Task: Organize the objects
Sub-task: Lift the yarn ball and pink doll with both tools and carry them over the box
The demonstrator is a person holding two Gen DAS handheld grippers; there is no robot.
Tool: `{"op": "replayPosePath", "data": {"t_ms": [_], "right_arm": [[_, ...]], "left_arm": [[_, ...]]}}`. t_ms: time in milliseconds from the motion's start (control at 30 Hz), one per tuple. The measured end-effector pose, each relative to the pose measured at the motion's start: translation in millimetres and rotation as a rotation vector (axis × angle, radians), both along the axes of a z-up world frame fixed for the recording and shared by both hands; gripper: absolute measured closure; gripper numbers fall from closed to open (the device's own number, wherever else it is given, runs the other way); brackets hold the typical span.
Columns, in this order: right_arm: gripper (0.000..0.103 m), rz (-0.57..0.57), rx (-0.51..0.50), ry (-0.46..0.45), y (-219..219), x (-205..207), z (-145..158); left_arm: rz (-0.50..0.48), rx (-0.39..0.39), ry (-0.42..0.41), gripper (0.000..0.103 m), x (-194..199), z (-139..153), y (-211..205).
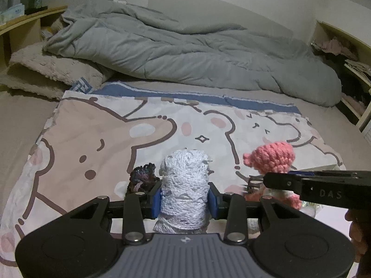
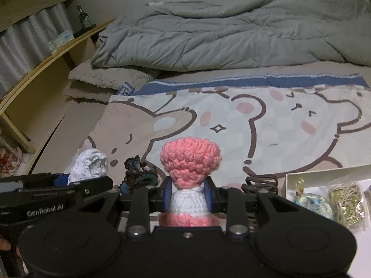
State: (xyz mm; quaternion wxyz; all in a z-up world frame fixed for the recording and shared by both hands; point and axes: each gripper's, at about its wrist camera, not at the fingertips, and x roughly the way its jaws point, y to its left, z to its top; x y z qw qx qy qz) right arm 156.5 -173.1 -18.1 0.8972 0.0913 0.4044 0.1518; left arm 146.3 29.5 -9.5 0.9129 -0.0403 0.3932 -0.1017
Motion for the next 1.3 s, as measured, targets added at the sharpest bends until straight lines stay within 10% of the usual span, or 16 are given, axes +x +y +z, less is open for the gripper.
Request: {"op": "replayPosePath", "data": {"t_ms": [600,1300], "right_arm": [[0.073,0.003,-0.046,-0.078,-31.0,-29.4,22.9],[0.073,-0.139,-0.142,-0.112,-143.5,-71.3,29.6]], "left_arm": [[0.001,-0.024,-0.021,0.062,-10.4,8.1,-17.0],[-0.168,-0.06,-0.035,0.062,-16.0,11.2,-130.0]]}}
